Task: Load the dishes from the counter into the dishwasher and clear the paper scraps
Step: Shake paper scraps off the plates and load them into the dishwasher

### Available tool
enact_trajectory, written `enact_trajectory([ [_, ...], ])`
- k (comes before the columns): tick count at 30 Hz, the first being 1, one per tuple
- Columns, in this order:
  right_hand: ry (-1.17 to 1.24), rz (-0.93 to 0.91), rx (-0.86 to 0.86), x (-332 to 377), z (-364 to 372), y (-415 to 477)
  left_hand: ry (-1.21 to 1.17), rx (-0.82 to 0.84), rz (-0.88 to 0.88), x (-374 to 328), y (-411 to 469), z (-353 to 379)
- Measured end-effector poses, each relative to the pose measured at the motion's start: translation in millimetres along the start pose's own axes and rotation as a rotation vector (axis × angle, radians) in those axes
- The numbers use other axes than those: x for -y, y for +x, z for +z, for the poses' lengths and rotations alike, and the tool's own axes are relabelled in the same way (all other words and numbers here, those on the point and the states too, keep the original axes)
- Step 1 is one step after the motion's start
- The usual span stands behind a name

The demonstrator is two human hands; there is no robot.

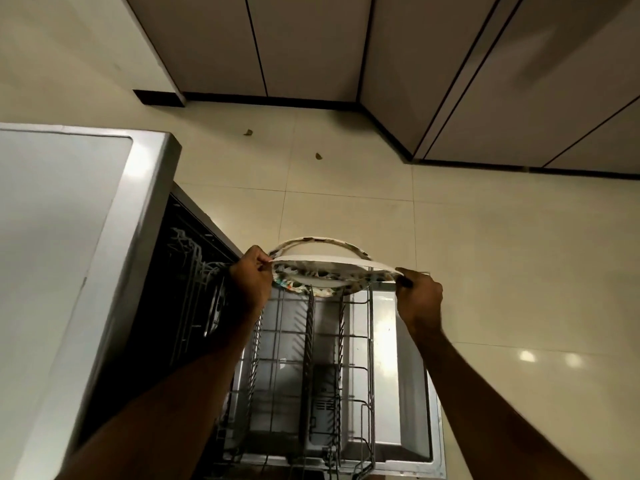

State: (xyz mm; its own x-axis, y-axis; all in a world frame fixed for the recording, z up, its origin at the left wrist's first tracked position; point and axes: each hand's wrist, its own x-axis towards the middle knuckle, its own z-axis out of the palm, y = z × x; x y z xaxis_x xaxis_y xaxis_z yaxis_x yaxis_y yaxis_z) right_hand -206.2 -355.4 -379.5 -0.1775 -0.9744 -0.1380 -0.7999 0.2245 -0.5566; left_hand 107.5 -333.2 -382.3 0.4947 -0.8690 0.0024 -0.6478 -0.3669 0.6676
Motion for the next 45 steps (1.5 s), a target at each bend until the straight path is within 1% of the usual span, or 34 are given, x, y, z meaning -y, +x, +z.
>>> enact_trajectory([
  [6, 0.002, 0.077, -0.016, -9.2, 29.3, 2.3, -0.05, 0.009, -0.01, 16.6, 6.0, 16.8],
  [11, -0.008, 0.073, -0.021, -10.6, 41.2, 4.9, -0.076, 0.046, -0.094, 29.5, 7.2, 28.2],
  [14, 0.004, 0.085, -0.018, -14.7, 49.4, 11.8, -0.084, 0.059, -0.117, 33.2, 10.5, 32.3],
  [19, -0.021, 0.053, -0.019, -20.8, 61.6, 24.9, -0.079, 0.078, -0.144, 37.1, 17.4, 38.2],
  [21, 0.002, 0.075, 0.001, -20.6, 65.3, 27.7, -0.082, 0.098, -0.171, 39.8, 19.4, 41.5],
  [25, 0.038, 0.168, 0.097, -18.4, 74.0, 28.5, -0.066, 0.192, -0.237, 40.9, 19.7, 46.3],
  [28, 0.161, 0.204, 0.13, -12.8, 82.3, 28.7, -0.063, 0.268, -0.311, 48.3, 19.7, 51.1],
  [31, 0.297, 0.243, 0.169, -3.6, 87.9, 27.6, -0.003, 0.357, -0.338, 52.8, 20.1, 53.0],
  [34, 0.337, 0.257, 0.225, 7.3, 88.0, 24.7, -0.007, 0.461, -0.349, 48.6, 17.6, 51.8],
  [36, 0.322, 0.223, 0.244, 16.3, 83.8, 19.7, -0.029, 0.52, -0.343, 44.9, 14.4, 49.5],
  [38, 0.307, 0.161, 0.239, 23.3, 80.2, 13.3, -0.026, 0.544, -0.302, 40.6, 9.7, 47.2],
  [45, 0.322, -0.008, 0.251, 35.9, 67.7, -12.4, 0.005, 0.508, -0.175, 13.5, -7.0, 34.2],
])
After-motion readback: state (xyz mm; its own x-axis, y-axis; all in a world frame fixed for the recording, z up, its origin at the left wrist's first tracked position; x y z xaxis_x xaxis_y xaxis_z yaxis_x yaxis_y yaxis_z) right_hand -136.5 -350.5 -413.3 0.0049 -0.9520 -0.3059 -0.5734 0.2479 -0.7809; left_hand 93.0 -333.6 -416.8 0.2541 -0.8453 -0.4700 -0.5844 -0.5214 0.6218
